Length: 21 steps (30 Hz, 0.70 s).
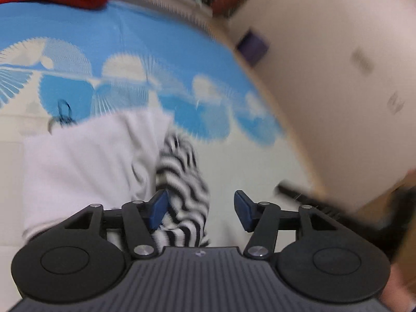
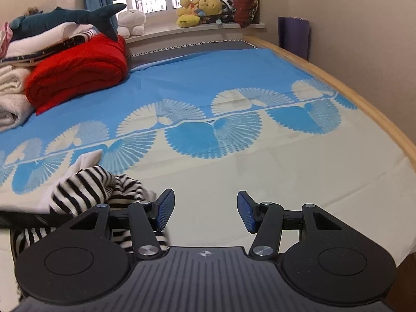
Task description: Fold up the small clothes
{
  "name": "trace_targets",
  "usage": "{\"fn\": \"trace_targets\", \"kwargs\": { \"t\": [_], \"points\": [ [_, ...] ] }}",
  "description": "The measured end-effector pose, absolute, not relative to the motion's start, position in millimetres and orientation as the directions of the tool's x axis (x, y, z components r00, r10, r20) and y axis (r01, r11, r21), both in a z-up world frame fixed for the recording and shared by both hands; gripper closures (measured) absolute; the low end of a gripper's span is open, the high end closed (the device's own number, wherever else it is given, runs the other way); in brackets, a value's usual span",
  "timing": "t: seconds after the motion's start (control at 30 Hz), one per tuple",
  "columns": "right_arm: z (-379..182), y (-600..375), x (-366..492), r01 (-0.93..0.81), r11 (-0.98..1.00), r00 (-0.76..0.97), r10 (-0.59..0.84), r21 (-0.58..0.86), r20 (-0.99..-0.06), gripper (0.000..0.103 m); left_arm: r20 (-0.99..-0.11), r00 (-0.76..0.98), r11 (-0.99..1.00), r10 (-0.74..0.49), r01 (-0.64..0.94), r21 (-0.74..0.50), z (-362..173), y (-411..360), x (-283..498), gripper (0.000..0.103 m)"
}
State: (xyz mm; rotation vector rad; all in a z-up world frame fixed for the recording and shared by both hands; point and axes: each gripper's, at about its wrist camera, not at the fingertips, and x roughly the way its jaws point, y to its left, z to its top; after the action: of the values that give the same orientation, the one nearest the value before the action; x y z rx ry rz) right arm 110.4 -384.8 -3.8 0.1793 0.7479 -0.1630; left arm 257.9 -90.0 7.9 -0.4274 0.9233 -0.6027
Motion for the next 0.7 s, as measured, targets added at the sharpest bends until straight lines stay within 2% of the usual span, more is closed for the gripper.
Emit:
{"fn": "trace_targets", "kwargs": {
  "t": [0.13,0.37,0.53,0.63,0.7],
  "points": [
    [-2,-366,114,0.187,0.971,0.733,-0.039,0.146,-0.679,0.048,-0.575,0.562,0.771,-0.595,0.198,-0.605,25,-26,256,0.040],
    [4,-318,122,0.023,0.955,0.747,0.179,0.295,-0.640,0.047,-0.687,0.593,0.871,-0.420,0.050,-0.490,22,44,252,0.040],
    [16,-273,124,-0.188,0.902,0.736,0.392,0.389,-0.552,0.033,-0.698,0.602,0.888,-0.388,0.042,-0.458,22,73,246,0.040],
    [16,-234,128,-0.321,0.881,0.669,0.471,0.348,-0.574,0.029,-0.703,0.597,0.888,-0.386,0.033,-0.459,24,83,238,0.040],
    [5,-205,131,-0.366,0.907,0.627,0.405,0.207,-0.665,0.030,-0.710,0.588,0.888,-0.388,0.033,-0.458,22,82,238,0.040]
  ]
}}
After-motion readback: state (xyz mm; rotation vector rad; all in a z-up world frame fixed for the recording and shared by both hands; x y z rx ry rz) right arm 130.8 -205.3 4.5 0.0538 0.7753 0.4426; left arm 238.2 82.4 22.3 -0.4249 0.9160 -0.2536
